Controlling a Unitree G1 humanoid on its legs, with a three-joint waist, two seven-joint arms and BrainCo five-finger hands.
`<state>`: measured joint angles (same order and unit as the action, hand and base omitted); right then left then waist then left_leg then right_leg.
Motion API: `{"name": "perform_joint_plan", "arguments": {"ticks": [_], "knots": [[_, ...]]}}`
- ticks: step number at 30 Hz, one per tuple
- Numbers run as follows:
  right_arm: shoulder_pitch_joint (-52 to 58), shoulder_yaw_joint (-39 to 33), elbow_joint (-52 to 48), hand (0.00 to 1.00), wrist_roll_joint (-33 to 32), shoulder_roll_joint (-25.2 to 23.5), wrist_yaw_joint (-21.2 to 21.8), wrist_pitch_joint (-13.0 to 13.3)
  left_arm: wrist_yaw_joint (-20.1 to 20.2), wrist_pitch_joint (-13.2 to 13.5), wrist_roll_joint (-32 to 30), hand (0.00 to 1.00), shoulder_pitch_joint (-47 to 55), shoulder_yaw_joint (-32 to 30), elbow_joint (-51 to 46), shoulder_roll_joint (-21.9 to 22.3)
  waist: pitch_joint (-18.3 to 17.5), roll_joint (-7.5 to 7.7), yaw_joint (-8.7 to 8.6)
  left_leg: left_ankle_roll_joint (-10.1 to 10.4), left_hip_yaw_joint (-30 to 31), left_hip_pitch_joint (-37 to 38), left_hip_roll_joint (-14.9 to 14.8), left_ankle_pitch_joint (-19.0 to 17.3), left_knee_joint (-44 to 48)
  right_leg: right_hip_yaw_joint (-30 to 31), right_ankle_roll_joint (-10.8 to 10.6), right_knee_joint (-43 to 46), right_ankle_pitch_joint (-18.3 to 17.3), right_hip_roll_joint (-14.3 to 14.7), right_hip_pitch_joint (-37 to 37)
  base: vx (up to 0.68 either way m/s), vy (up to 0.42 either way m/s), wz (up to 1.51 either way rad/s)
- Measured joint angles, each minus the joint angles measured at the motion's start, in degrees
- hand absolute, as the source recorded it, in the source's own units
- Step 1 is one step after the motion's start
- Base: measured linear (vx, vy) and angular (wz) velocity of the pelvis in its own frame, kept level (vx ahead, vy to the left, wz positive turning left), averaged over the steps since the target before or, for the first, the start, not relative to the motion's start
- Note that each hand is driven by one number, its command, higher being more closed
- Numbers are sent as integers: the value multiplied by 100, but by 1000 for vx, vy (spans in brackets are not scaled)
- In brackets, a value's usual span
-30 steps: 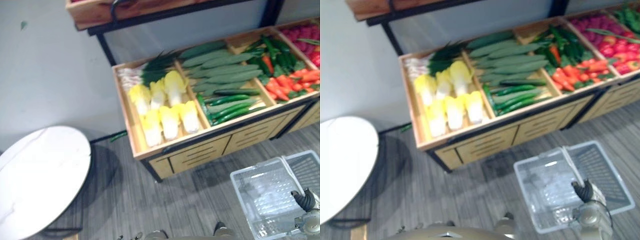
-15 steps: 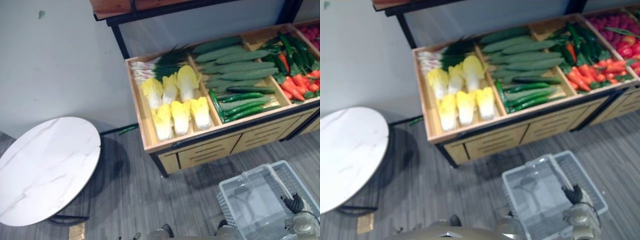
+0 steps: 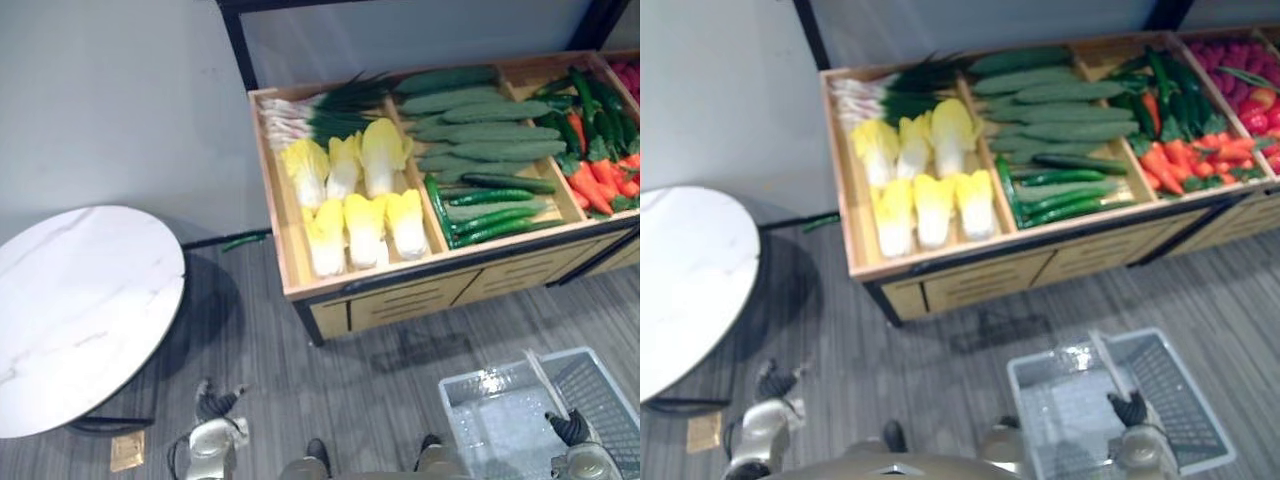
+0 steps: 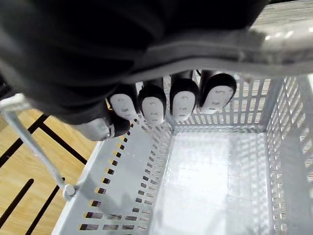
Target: Pick vegetable in the basket
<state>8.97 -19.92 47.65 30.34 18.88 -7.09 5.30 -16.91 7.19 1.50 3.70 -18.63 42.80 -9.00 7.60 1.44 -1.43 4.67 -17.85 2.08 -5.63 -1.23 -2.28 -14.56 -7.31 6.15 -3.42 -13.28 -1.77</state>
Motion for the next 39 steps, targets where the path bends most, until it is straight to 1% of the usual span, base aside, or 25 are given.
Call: {"name": "perform_joint_plan", "arguments": {"ticks": [2, 3, 6, 8, 13, 15, 18, 22, 24, 26, 29, 30, 32, 35, 39], "knots": [[25, -24, 0, 100, -80, -2, 0, 0, -166, 15, 100, 0, 46, -56, -344, 65, -6, -39, -3, 46, 75, -56, -62, 64, -10, -76, 0, -25, 0, 63, -1, 10, -86, 14], [51, -115, -2, 100, -115, -21, 0, 3, -280, 20, 126, 0, 60, -92, -670, 147, -36, -88, -7, 73, 124, -87, -135, 81, -21, -107, 0, -26, 0, 138, -3, -2, -93, 15], [78, -327, -7, 100, -120, -93, -20, 32, -569, 59, 99, 0, 101, -166, -1538, 365, -59, -126, 3, 131, 146, -71, -227, 241, -184, -121, 3, -61, 1, 287, -2, -36, -69, 8], [84, -331, -7, 100, -125, -98, -20, 44, -717, 142, -1, 0, 87, -177, -1782, 431, -67, -138, 2, 142, 138, -64, -259, 290, -234, -114, 95, -118, 63, 331, -3, -68, -28, -3], [202, -443, -9, 100, -162, -191, -28, 90, -1019, 181, -101, 0, 35, -170, -2450, 436, -80, -152, -8, 106, 115, -2, -251, 385, -316, -43, 112, -162, 143, 352, 0, -89, 2, -5], [221, -441, -9, 100, -161, -191, -27, 98, -1103, 204, -204, 0, 25, -169, -2535, 439, -89, -170, -13, 101, 82, -13, -247, 388, -336, 18, 83, -221, 168, 352, -14, -89, 18, -11], [207, -421, -15, 100, -157, -191, -22, 100, -1290, 211, -236, 0, -57, -169, -2721, 440, -97, -179, -17, 113, -57, -94, -254, 385, -348, 173, 120, -315, 228, 394, -151, -70, 20, -20], [205, -342, -33, 100, -156, -185, -21, 99, -1390, 209, -265, 0, -256, -131, -2737, 440, -97, -180, -49, 102, -193, -142, -276, 406, -344, 295, 105, -335, 311, 438, -278, 5, -2, -21], [190, -181, -160, 100, -150, -179, -19, 98, -1443, 197, -302, 0, -425, -99, -2738, 434, -97, -184, -158, 103, -231, -149, -278, 409, -319, 364, 139, -376, 359, 461, -299, 69, -6, -14], [189, -108, -247, 100, -141, -178, -18, 101, -1450, 152, -475, 0, -544, -59, -2738, 434, -103, -193, -182, 106, -282, -145, -287, 407, -318, 405, 156, -411, 403, 480, -309, 65, -5, -15], [148, 37, -260, 100, -105, -145, -19, 102, -1475, 138, -509, 0, -854, 66, -2738, 430, -102, -193, -193, 114, -381, -124, -309, 402, -318, 514, 159, -420, 406, 520, -360, 62, -11, -18], [121, 54, -260, 100, -105, -135, -18, 102, -1485, 137, -510, 0, -898, 79, -2738, 426, -102, -194, -217, 114, -394, -124, -311, 402, -318, 538, 176, -421, 418, 525, -379, 46, -13, -17], [24, 136, -270, 100, -104, -119, -17, 108, -1544, 133, -518, 0, -998, 101, -2736, 422, -99, -199, -322, 114, -411, -124, -312, 401, -318, 574, 180, -421, 420, 531, -400, 35, -9, -10], [1, 266, -306, 100, -104, -84, -19, 128, -1570, 104, -648, 0, -1168, 190, -2731, 376, -99, -198, -316, 132, -523, -133, -324, 388, -318, 686, 231, -430, 469, 557, -485, 1, -3, -17], [1, 361, -392, 100, -104, -79, -21, 129, -1662, 100, -681, 0, -1332, 276, -2595, 258, -93, -198, -340, 137, -541, -142, -341, 384, -319, 729, 224, -431, 491, 577, -520, -21, -7, -7]]}}
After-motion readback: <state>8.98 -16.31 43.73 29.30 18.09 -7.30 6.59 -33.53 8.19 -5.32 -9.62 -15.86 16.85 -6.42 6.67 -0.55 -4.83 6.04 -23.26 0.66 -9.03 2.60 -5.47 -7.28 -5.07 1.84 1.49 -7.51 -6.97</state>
